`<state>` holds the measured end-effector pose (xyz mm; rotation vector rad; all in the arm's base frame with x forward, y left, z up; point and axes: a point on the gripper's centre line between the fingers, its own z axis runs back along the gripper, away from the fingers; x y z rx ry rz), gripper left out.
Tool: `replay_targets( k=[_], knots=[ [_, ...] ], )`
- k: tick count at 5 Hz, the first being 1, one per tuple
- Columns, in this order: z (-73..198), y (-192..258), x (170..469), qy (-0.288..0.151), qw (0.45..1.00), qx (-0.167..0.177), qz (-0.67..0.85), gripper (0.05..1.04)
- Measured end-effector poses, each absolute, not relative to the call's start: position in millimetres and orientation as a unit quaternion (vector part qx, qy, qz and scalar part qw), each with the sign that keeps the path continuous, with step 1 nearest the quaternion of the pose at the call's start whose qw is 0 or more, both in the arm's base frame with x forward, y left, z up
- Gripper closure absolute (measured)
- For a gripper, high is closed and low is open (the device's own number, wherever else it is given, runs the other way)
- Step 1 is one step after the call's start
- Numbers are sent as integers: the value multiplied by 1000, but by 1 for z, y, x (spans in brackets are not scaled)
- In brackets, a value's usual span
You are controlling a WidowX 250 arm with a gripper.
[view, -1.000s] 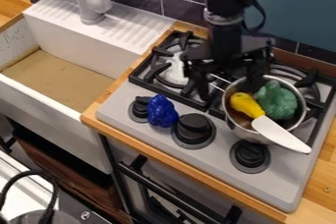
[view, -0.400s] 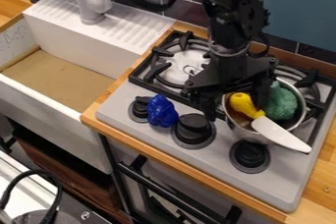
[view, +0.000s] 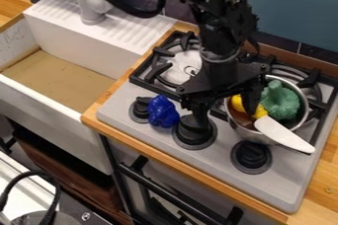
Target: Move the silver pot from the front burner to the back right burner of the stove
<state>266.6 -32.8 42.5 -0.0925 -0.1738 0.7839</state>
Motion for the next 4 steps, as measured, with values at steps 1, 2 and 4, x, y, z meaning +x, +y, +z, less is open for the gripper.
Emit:
replay_targets(
  k=[1, 2, 4],
  knots=[
    [43, -32, 267, -87, 917, -46, 386, 83],
    [40, -33, 267, -99, 917, -40, 385, 83],
    [37, -31, 264, -111, 918, -31, 380, 130]
  ],
)
